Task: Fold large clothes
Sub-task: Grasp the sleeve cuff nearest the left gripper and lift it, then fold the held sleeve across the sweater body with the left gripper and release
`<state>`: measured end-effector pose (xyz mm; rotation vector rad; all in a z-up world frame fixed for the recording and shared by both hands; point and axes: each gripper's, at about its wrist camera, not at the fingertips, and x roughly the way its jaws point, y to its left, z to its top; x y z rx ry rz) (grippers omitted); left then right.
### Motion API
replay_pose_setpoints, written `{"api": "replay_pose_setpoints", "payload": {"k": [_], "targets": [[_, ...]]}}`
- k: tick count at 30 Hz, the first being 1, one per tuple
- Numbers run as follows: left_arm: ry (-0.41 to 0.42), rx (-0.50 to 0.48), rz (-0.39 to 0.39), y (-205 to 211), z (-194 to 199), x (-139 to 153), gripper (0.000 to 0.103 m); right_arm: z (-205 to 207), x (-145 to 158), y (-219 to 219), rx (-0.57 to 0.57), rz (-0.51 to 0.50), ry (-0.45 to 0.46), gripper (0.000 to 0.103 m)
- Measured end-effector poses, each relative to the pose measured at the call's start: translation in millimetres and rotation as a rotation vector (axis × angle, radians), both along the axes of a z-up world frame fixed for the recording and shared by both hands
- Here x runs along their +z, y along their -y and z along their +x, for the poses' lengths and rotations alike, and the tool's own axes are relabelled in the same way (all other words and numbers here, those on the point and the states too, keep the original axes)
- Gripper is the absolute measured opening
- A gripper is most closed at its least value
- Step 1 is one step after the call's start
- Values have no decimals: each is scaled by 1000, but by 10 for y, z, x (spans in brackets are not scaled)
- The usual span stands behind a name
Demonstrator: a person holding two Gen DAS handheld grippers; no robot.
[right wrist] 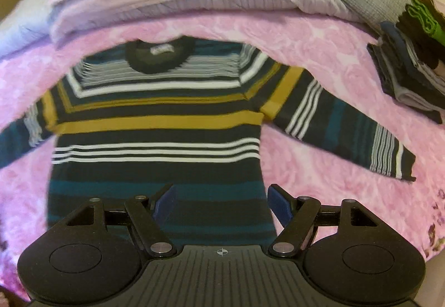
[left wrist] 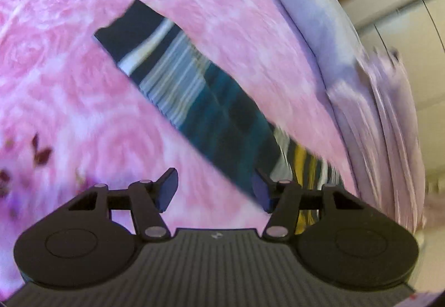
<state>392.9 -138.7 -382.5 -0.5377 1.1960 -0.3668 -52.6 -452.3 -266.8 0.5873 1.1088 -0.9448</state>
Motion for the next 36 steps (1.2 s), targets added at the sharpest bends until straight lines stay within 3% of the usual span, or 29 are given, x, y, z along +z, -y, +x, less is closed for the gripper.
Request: {"api": "replay_pose_setpoints", "payload": {"k": [5,12,16,18,20,23,26,29,31,33,36], "targets": [[10,142,-10,-113,343,-332,49,46,-311,115,-18,19,-53,70],[32,187,60,-75,557,-616,23,90,-610,217,-6,41,-93,70],[65,203,100,-31,606,-585,9,70,-703,287,28,41,-94,70],[144,165,141,82,558,-394,8,22,-743,347,37,37,-96,70],[280,92,186,307,455,-78,8,-40,-753,415,37,36,-85,70],[491,-57,192,799,160,523,8,-202,-740,531,33,35,-67,70],[693,-268,116,1481,-389,1135,7,-376,-725,627,23,36,-63,70],[804,-519,-48,2133,-1172,1563,6,-595,-710,744,-4,45,-49,70],[827,-709,-168,2527,-1739,1674,9,-727,-683,821,-20,48,-37,70],[775,-862,-229,2840,-2192,1591,24,-842,-649,879,-27,48,-27,70],[682,-1011,-128,3105,-2641,1174,25,-1025,-634,976,-43,46,-23,70]]}}
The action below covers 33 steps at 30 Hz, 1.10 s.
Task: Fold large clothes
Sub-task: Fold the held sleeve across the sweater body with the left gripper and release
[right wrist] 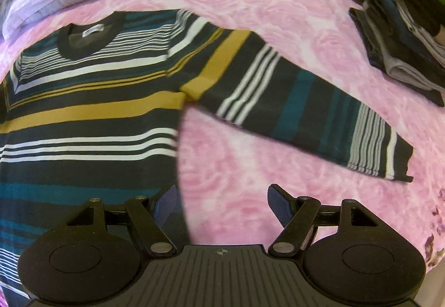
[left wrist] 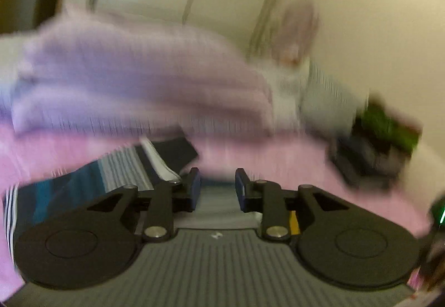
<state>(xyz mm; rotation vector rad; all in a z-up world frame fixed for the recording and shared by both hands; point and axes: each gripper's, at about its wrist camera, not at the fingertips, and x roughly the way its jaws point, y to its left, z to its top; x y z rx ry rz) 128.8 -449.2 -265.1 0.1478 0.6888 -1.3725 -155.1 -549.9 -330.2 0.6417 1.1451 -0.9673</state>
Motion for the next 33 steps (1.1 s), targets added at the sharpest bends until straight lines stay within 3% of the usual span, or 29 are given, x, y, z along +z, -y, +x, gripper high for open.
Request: {"api": "replay_pose_setpoints", "payload": {"k": [5,9,13,17,22,25,26,27,28,29,33], "targets": [[24,127,318,-194,106,-738,24,-240,-77,182,-59,22,47,70],[98,267,439,-509,576,-935,30,-79,-192,342,-58,38,190,69],[126,391,473,-761,989,-982,34,437,-343,541,-49,49,427,67],[82,480,464,-882,1359,-985,39,1079,-628,806,-70,117,638,57],[30,506,439,-985,1544,-1022,43,1834,-1064,1042,-126,187,721,55],[18,488,434,-959,1571,-1103,52,2079,-1330,1117,-191,223,727,53],[11,486,432,-954,1571,-1122,54,2126,-1354,1108,-203,196,732,48],[8,479,427,-955,1561,-1131,55,2181,-1346,1112,-200,180,735,20],[10,472,422,-951,1545,-1138,55,2232,-1324,1128,-193,175,713,6],[17,465,422,-940,1537,-1148,56,2236,-1282,1117,-186,155,698,3],[52,412,416,-874,1478,-1151,58,1929,-763,933,-133,-47,826,0]]}}
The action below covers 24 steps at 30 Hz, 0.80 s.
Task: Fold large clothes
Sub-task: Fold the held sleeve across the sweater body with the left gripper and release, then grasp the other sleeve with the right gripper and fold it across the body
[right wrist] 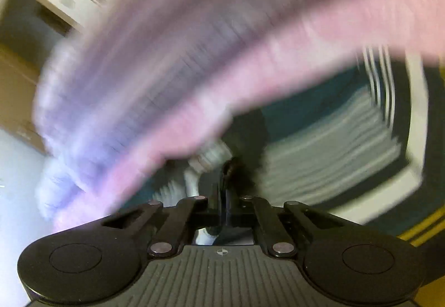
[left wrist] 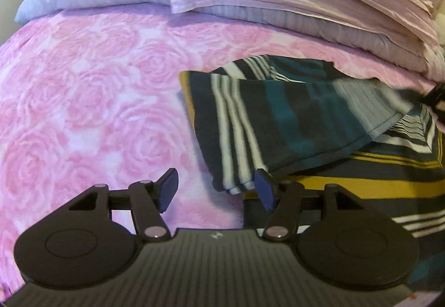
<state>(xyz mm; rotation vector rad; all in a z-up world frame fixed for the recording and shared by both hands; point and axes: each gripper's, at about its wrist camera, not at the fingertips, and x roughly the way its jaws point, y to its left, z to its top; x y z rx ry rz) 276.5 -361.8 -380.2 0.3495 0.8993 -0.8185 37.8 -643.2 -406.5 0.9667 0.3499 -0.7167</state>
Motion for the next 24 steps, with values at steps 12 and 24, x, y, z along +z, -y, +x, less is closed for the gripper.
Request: {"api": "replay_pose_setpoints", "payload": {"k": [12,24], "targets": [[207,-319,116,526,-476,-245,51,-760,-305,12,-131,-13,-277,0],[186,-234,210,352,-262,-381,0,-832,-304,-216,-72,-5,-364,0]]}}
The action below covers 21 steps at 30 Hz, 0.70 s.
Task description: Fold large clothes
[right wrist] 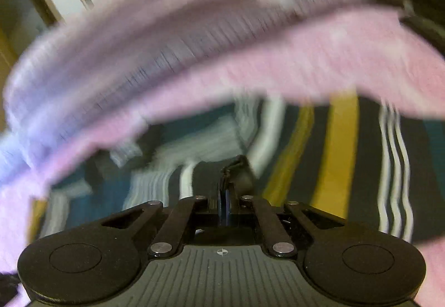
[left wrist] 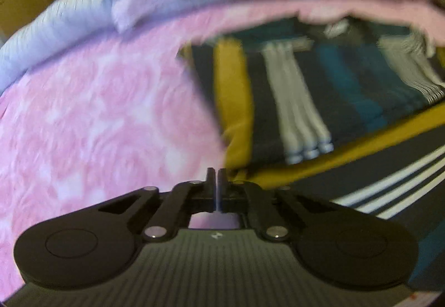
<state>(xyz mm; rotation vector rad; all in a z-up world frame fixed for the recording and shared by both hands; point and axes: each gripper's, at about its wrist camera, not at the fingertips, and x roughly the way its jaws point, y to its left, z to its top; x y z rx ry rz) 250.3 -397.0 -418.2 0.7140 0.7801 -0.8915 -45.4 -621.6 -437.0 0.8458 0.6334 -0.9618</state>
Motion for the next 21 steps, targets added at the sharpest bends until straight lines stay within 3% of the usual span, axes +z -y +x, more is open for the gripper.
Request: {"api": "replay_pose_setpoints", "payload": {"k": [2,4,8,9,10,13,17,19,21], "targets": [[-17,4,37,-29,5,-22,5,1,-72,40,-16,13,1,0],[-49,25,9,-96,0,57,9,-2,-29,94,-50,29,13,0],[-75,72,-67,-165,-92,321,11,-184,129,43,-81,16,6,12],[-82,79,-84,-156,-135,382,18,-310,166,10,-95,24,6,19],[-96,80,-94,-136,-189,426,22,-466,202,-19,-113,40,23,20],[-153,91,-95,-38,-296,444,29,-1137,224,-105,-259,115,70,30],[-231,149,-91,55,-354,367,36,-2325,162,-154,-579,178,132,34],[-283,192,-95,83,-361,339,38,-2902,94,-147,-745,209,194,36],[-334,229,-107,99,-380,335,40,-3364,26,-143,-854,212,343,37]]}}
